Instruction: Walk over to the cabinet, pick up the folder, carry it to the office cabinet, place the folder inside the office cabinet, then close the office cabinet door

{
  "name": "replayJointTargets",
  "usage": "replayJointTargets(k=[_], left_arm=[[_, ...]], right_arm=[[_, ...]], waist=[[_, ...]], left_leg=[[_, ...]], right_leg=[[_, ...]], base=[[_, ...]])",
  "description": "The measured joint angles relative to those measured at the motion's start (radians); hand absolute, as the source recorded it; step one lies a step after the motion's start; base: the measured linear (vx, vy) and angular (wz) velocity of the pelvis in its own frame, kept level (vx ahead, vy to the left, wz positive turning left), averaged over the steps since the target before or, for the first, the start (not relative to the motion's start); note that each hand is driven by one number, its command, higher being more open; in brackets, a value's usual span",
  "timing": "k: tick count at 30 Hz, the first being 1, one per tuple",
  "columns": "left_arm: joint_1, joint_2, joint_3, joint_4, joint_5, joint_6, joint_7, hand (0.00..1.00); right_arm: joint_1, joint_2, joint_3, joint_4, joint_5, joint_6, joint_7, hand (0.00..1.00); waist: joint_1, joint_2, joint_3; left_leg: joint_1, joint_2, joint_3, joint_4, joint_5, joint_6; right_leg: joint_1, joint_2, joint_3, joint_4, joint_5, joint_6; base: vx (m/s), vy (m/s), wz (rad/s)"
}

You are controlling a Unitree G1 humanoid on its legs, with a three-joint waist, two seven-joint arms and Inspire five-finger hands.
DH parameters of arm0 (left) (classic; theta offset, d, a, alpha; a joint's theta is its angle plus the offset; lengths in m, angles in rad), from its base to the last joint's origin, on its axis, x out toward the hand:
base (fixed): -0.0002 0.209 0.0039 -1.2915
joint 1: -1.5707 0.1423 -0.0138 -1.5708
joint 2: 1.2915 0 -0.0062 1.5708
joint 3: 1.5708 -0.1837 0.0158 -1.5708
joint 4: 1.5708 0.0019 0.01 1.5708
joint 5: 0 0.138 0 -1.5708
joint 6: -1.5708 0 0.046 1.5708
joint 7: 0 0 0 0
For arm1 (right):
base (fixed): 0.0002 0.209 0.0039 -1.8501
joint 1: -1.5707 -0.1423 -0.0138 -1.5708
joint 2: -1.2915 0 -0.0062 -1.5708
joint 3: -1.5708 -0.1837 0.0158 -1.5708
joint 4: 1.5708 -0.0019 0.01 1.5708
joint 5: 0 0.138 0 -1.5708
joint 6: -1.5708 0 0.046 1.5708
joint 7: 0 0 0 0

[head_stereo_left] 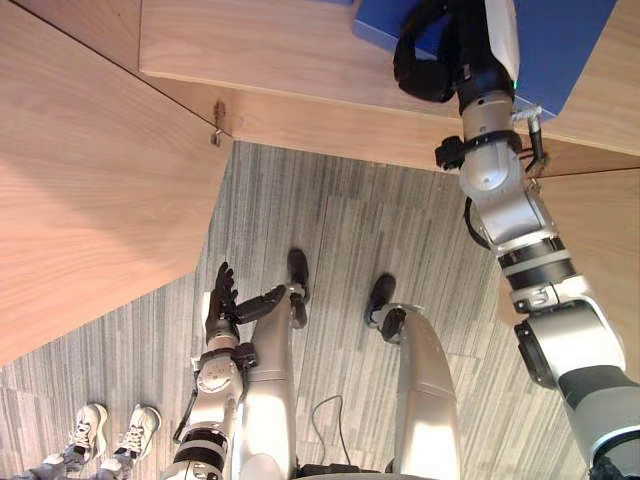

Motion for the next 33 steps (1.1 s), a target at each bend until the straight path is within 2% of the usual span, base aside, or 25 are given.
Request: replayJointTargets(k=[10, 14, 16, 18, 22, 24, 29, 33], left_arm=[[-0.017, -0.001, 0.0, 0.017, -0.016, -0.003, 0.021, 1.0], [-0.033, -0.005, 0.0, 0.025, -0.016, -0.003, 0.044, 1.0], [-0.033, -0.007, 0.001, 0.014, -0.016, -0.003, 0.045, 1.0], [-0.033, -0.007, 0.001, 0.003, -0.016, 0.0, 0.046, 1.0], [-0.033, -0.007, 0.009, -0.003, -0.014, 0.006, 0.045, 1.0], [-0.033, -0.007, 0.011, -0.009, -0.013, 0.007, 0.043, 1.0], [-0.033, -0.009, 0.019, -0.009, 0.015, 0.007, 0.04, 1.0], [-0.033, -0.015, 0.035, -0.005, 0.025, 0.008, 0.04, 1.0]], right_arm=[[-0.008, 0.042, -0.01, 0.025, -0.123, 0.04, -0.097, 0.0], [-0.009, 0.075, -0.082, 0.025, -0.145, 0.073, -0.15, 0.0], [-0.008, 0.077, -0.102, 0.011, -0.145, 0.087, -0.169, 0.0], [0.042, 0.085, -0.127, -0.095, -0.14, 0.105, -0.198, 0.0], [0.171, 0.104, -0.132, -0.33, -0.139, 0.099, -0.242, 0.0], [0.233, 0.115, -0.134, -0.422, -0.144, 0.072, -0.257, 0.0], [0.333, 0.115, -0.129, -0.473, -0.156, 0.022, -0.25, 0.0], [0.41, 0.115, -0.081, -0.464, -0.193, 0.01, -0.19, 0.0]], waist=[[0.003, 0.001, 0.0], [0.009, 0.001, -0.001], [0.01, 0.001, 0.0], [0.009, 0.001, 0.0], [-0.002, 0.001, 0.0], [-0.011, 0.001, 0.0], [-0.015, 0.001, 0.0], [-0.016, 0.001, 0.001]], left_leg=[[-0.007, -0.001, -0.005, 0.001, 0.0, 0.0], [-0.018, -0.002, -0.012, 0.005, 0.0, 0.0], [-0.023, -0.003, -0.013, 0.009, 0.001, 0.001], [-0.029, -0.003, -0.012, 0.01, 0.001, 0.001], [-0.027, -0.002, -0.013, 0.011, 0.001, 0.001], [-0.024, -0.001, -0.012, 0.015, 0.001, 0.001], [-0.022, 0.001, -0.01, 0.019, 0.001, 0.001], [-0.022, 0.004, -0.009, 0.019, 0.001, 0.001]], right_leg=[[-0.001, -0.001, -0.008, -0.004, 0.0, 0.0], [-0.005, -0.001, -0.015, -0.005, 0.0, 0.0], [-0.011, -0.002, -0.014, -0.004, 0.0, 0.0], [-0.018, -0.001, -0.013, 0.001, 0.0, 0.0], [-0.018, 0.0, -0.013, 0.006, 0.0, 0.0], [-0.017, -0.001, -0.01, 0.009, 0.0, 0.0], [-0.017, 0.0, -0.006, 0.017, 0.0, 0.0], [-0.018, 0.002, -0.006, 0.018, 0.0, 0.0]], base=[[0.0, -0.002, 0.0], [0.0, 0.0, 0.0], [0.0, 0.0, 0.0], [0.0, 0.0, 0.0], [0.0, 0.0, 0.0], [-0.02, -0.011, -0.01], [-0.05, -0.02, -0.02], [-0.02, -0.009, -0.01]])
